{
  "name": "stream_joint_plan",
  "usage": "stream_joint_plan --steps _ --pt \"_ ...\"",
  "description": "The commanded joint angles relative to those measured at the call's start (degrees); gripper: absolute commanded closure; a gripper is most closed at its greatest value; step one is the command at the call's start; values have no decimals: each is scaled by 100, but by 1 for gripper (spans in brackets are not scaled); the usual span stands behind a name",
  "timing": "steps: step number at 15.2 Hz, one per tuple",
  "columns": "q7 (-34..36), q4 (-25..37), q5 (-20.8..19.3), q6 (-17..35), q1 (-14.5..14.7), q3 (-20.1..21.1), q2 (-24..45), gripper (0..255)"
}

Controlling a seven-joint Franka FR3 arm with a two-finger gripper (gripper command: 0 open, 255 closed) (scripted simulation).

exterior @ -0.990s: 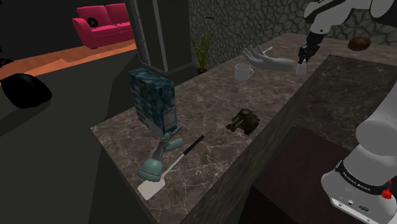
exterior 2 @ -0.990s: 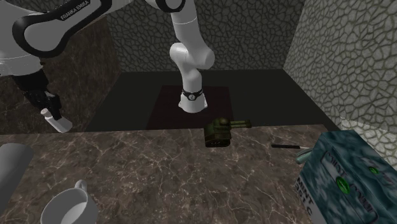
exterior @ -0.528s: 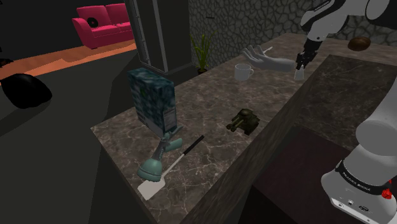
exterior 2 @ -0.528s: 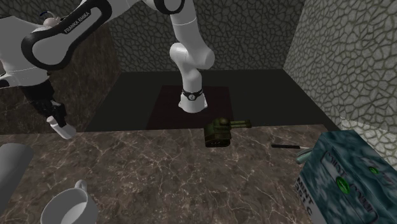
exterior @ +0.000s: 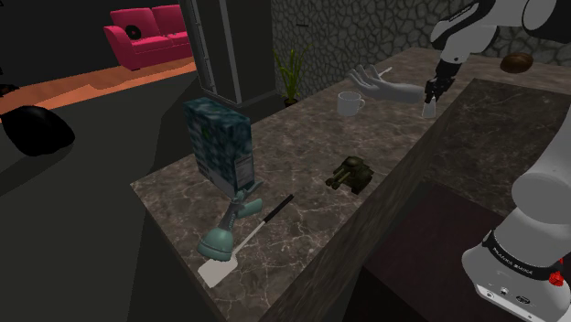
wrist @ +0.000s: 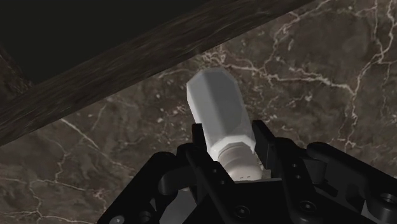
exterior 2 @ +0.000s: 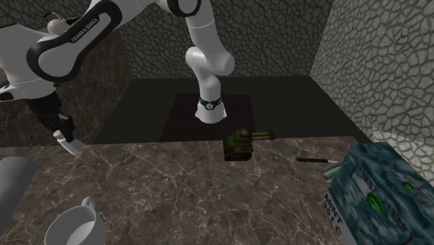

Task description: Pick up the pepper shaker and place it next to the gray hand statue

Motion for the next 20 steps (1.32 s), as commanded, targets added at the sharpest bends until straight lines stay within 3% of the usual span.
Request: stream_joint_plan --steps 1,2,3,8,12,20 --pt "0 0 0 1 0 0 0 255" --pt "0 0 0 1 0 0 0 255" --pt "0 0 0 2 0 0 0 0" --pt "0 -1 0 2 0 0 0 0" --pt "110 352 -171 -614 10 -69 -290 0" --pt "110 352 -171 -614 9 -68 -290 0"
